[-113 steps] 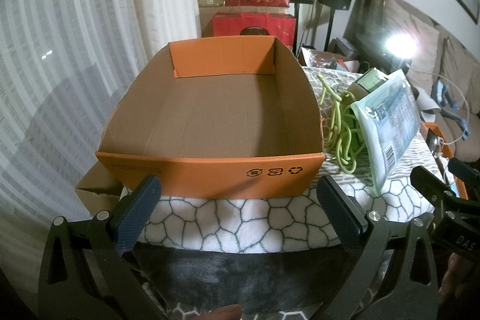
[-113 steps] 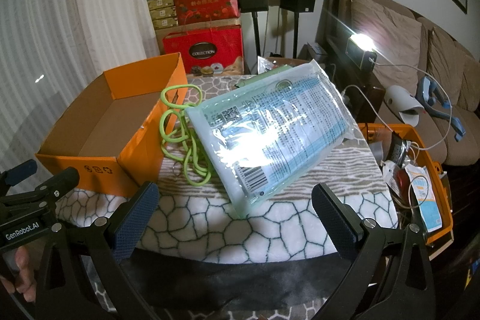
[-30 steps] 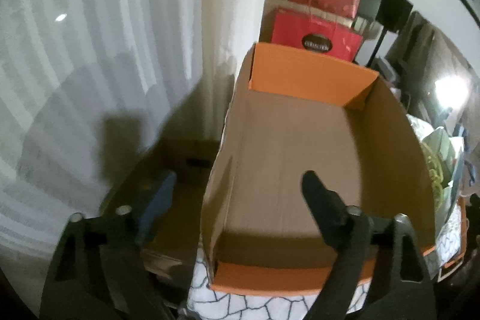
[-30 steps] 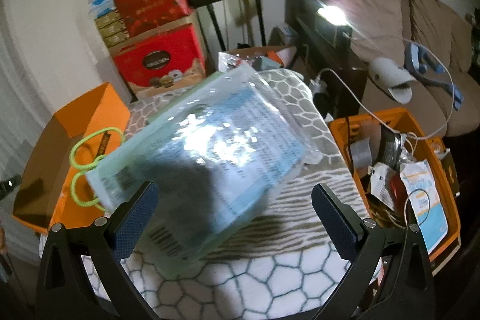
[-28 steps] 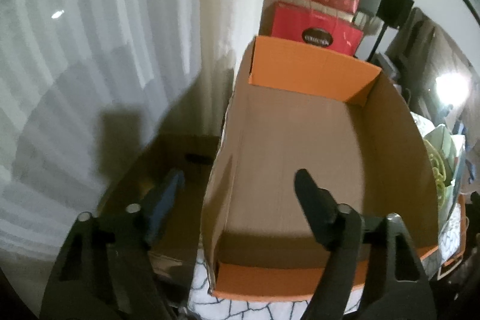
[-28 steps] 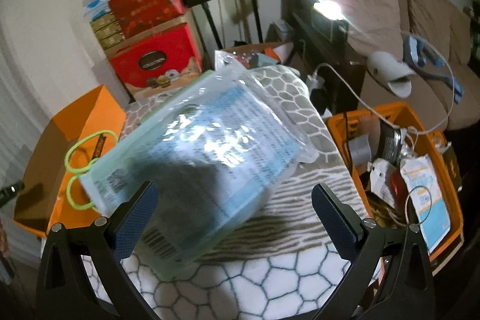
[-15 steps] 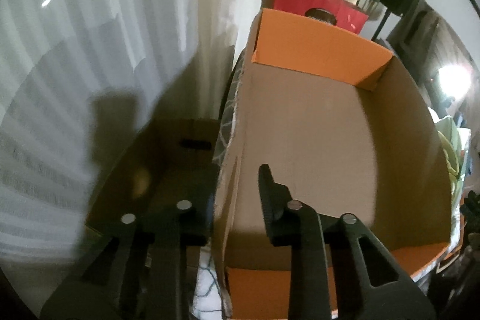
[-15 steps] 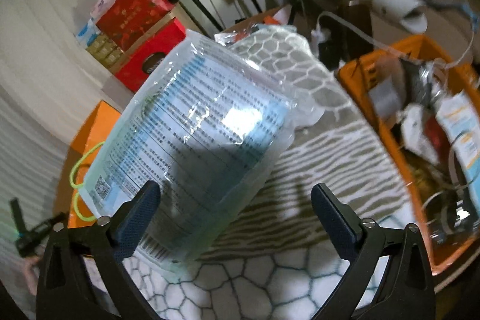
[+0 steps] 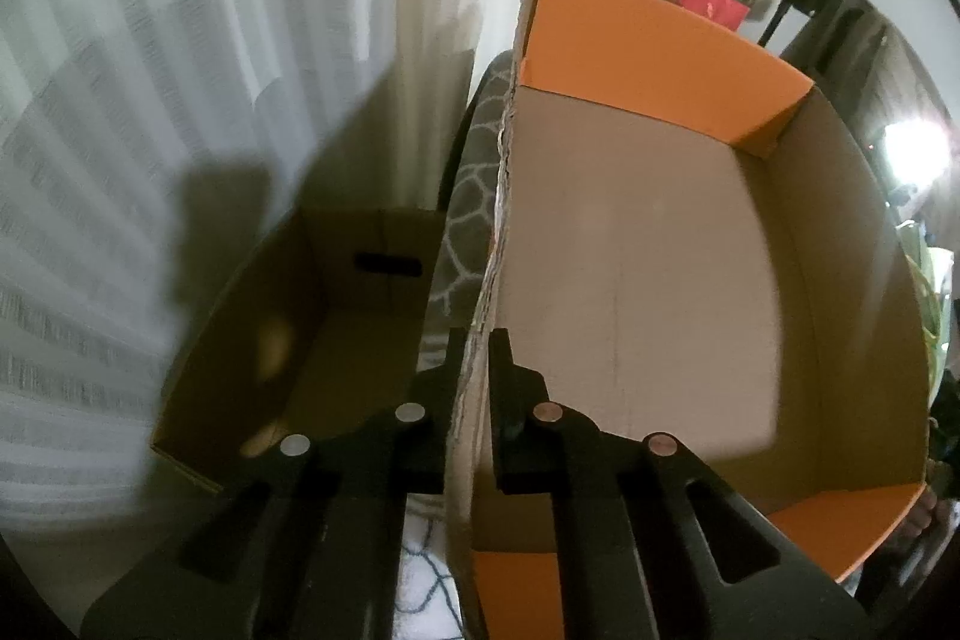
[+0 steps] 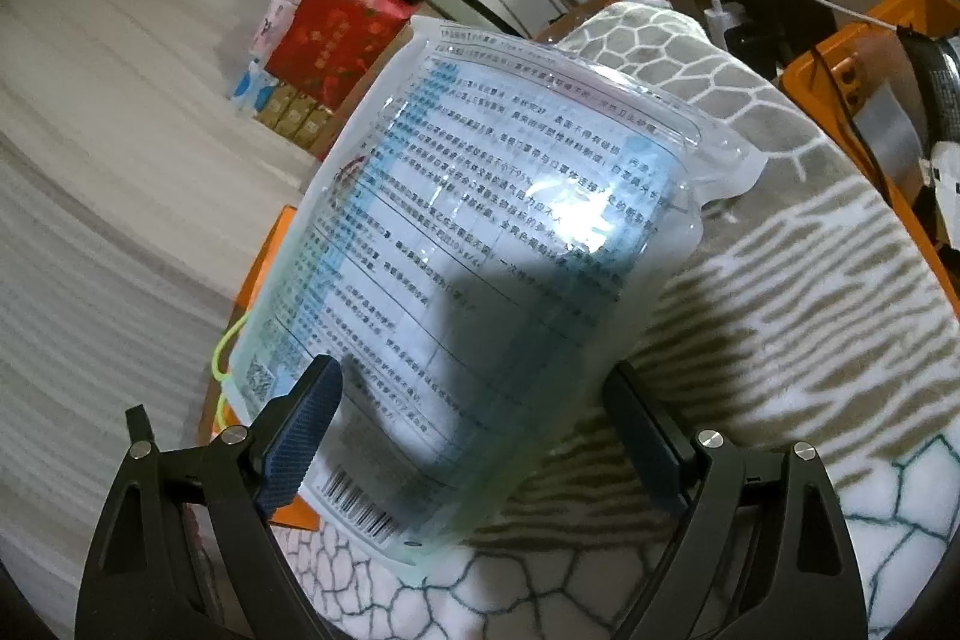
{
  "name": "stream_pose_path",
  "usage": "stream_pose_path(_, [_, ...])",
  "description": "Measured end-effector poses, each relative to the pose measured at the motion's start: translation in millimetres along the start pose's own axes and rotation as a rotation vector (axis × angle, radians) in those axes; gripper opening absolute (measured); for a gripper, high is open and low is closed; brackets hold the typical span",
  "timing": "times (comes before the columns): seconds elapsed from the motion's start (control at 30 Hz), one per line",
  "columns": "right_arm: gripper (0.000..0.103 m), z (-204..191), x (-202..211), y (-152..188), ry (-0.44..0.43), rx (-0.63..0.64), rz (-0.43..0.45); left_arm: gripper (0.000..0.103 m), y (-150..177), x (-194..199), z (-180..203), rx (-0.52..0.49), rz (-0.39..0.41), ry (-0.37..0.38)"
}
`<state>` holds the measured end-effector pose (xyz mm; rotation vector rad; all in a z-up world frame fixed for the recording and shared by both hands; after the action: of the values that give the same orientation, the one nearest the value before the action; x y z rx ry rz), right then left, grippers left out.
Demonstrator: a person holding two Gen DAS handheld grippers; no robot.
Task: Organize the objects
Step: 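Grasp the clear mask bag with the right gripper while the left gripper clamps the box wall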
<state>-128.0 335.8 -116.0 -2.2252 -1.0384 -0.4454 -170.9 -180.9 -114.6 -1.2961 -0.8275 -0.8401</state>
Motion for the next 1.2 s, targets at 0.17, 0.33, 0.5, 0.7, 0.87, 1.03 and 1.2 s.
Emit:
stream_pose_path(0.17, [0.054,-0.3,0.1,0.9,-0.06,-0.016,-0.007,0.005,1.5,0.2,0.6,-0.005,0.003,0.005])
stream_pose_path(0.33, [0.027,-10.2,12.8,-4.2,-0.104,0.005,0.025,0.004,2.7,0.3,1.4,-0.015,0.006,0.009])
stream_pose_path(0.5, [0.022,-37.0,22.3,-8.1,-0.181,0.044,0.002,0.004,3.2,1.0,3.7,-0.022,0.009,0.003])
stream_pose_path(0.7, [0.04,-60.0,10.1,-3.7,-0.221,0.074,-0.063,0.004,2.8,1.1,4.8,-0.026,0.008,0.002])
stream_pose_path(0.87, [0.024,-60.8,-8.9,2.7,-0.202,0.063,-0.087,0.004,2.5,2.1,5.8,-0.032,0.01,0.004])
stream_pose_path(1.03, [0.016,-78.1,-2.7,-0.3,-0.18,0.125,-0.079,0.003,2.1,2.5,3.0,-0.035,0.01,0.018])
stream_pose_path(1.2, [0.013,-103.3,2.6,-12.2,-0.138,0.178,-0.093,0.003,0.9,2.3,2.0,-0.032,0.011,0.025])
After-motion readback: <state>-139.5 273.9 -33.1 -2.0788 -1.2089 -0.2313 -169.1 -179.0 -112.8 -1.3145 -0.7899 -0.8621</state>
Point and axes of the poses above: each gripper's, at about its wrist camera, not at the fingertips, and x roughly against the way its jaws point, z to its right, y to its underside, the point moved 4 cm from there along -x, roughly the way its jaws point, and after that the axes turned 5 degrees about -x, right-handed, at the moved point
